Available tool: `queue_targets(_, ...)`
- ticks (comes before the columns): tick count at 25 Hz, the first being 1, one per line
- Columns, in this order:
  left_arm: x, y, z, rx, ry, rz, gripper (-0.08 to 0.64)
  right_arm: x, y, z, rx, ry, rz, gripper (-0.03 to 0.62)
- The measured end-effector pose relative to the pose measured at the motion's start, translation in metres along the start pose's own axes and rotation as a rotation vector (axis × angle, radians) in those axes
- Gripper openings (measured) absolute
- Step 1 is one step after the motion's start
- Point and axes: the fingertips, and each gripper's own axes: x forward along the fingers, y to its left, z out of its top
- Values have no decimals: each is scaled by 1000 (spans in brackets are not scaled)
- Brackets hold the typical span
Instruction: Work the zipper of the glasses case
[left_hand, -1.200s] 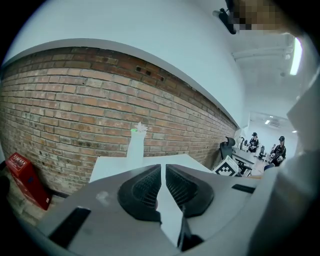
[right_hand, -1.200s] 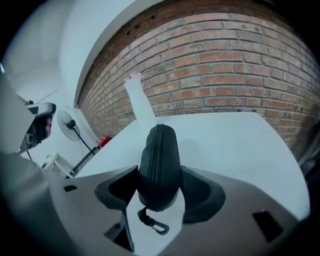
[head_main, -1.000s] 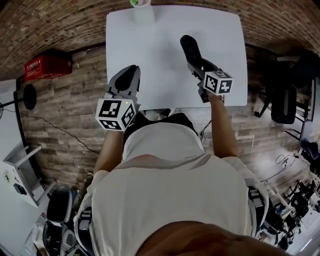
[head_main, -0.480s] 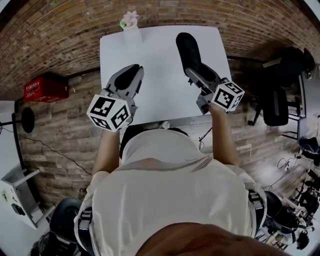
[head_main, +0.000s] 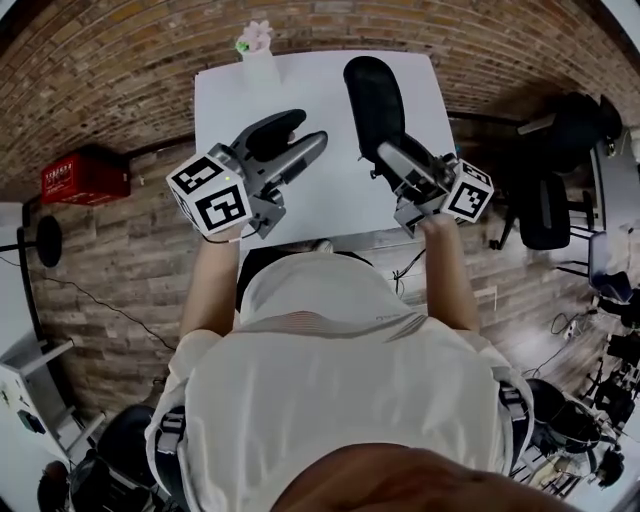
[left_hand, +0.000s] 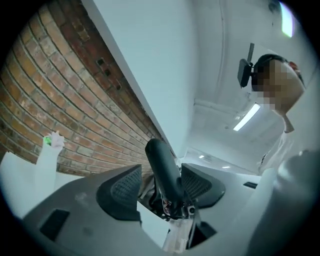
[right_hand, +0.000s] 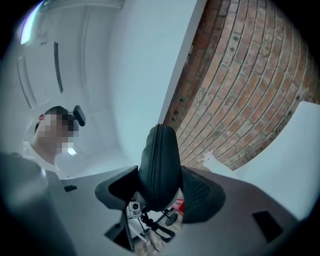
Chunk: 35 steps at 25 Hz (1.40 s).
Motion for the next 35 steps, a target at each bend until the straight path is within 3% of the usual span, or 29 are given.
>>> queue_targets(5,12,-12,-1,-64,36,-111,270,8,28,-10,-8,41,161,314)
queue_targets(10,14,-34,-2,-115,63,-231,288,13,58,-27,-39,148,293,314)
queue_targets(13,14,-45,-10,-99,133,-293,293,13,64,-36,-43,217,337,314)
queue_targets(17,17,-58,-17,-109,159,-350,293,14,67,-47,-27,297,374,314)
queue_targets(24,21,-71,-43,-80,227,-361,293,18,66,-79,-19,411,388,314)
queue_targets(32,24,-64,-52,-79,217,-287,273,14,64,-83,2,424,371,316)
queue_targets(35,25,-61,-51,-83,208,-257,272,13,61,-80,-38,408,334,319)
